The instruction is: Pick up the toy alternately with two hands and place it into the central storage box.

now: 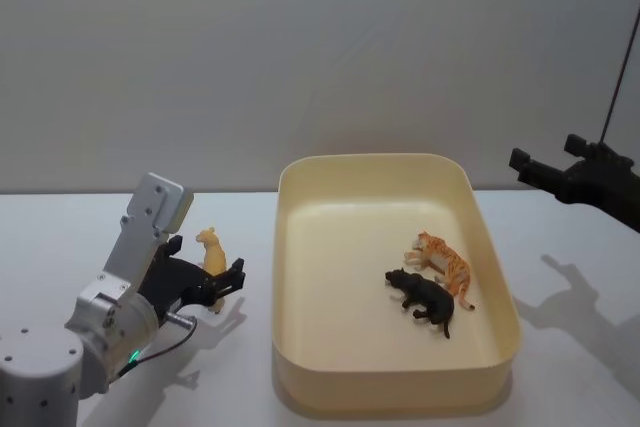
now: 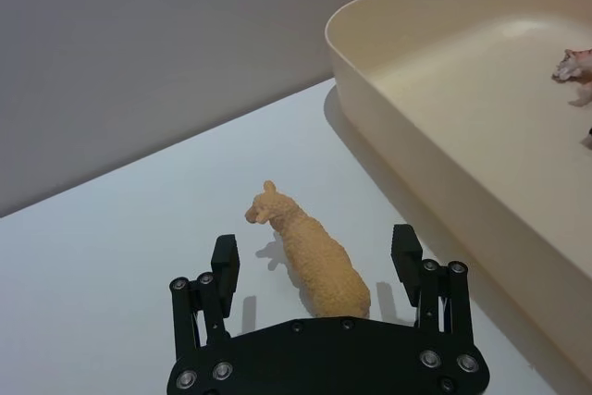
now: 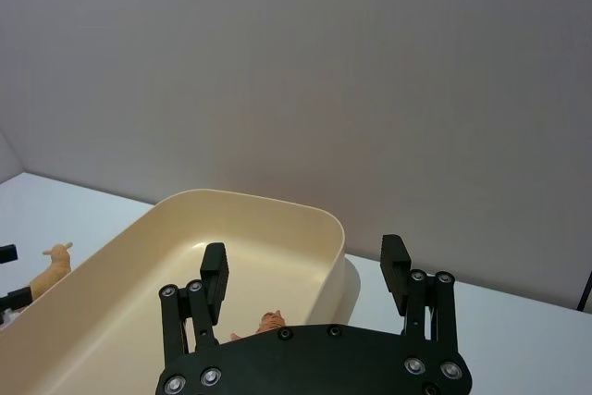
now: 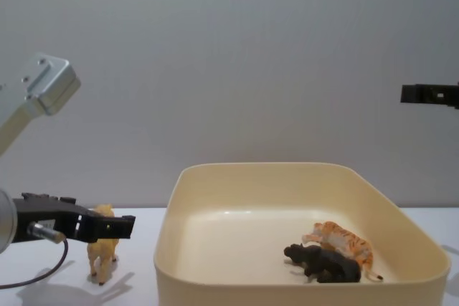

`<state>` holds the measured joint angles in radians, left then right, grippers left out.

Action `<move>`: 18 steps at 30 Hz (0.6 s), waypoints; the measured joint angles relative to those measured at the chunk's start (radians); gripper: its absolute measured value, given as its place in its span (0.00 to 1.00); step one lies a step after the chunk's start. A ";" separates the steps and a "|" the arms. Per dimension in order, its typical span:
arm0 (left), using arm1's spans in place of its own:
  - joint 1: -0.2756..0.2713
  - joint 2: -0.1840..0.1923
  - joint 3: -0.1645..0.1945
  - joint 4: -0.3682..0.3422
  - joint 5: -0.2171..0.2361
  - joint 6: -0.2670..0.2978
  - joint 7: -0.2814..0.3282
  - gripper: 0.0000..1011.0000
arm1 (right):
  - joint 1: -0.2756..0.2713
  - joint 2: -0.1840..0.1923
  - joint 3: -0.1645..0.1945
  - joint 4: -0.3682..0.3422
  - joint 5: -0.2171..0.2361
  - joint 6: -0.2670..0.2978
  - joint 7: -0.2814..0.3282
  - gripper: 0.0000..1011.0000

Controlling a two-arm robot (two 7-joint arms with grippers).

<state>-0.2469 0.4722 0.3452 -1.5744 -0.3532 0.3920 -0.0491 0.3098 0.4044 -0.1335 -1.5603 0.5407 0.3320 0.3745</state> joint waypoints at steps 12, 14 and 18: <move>-0.058 -0.042 -0.004 0.100 -0.017 0.036 -0.016 0.99 | 0.000 0.000 0.000 0.000 0.001 0.000 0.000 0.99; -0.067 -0.048 -0.004 0.115 -0.020 0.043 -0.019 0.99 | 0.000 0.000 0.000 0.000 0.000 0.000 0.000 0.99; -0.079 -0.059 -0.004 0.137 -0.024 0.054 -0.023 0.99 | 0.000 0.000 0.000 0.000 0.001 0.000 0.000 0.99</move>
<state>-0.3257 0.4135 0.3416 -1.4372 -0.3776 0.4457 -0.0719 0.3098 0.4047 -0.1336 -1.5604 0.5412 0.3320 0.3747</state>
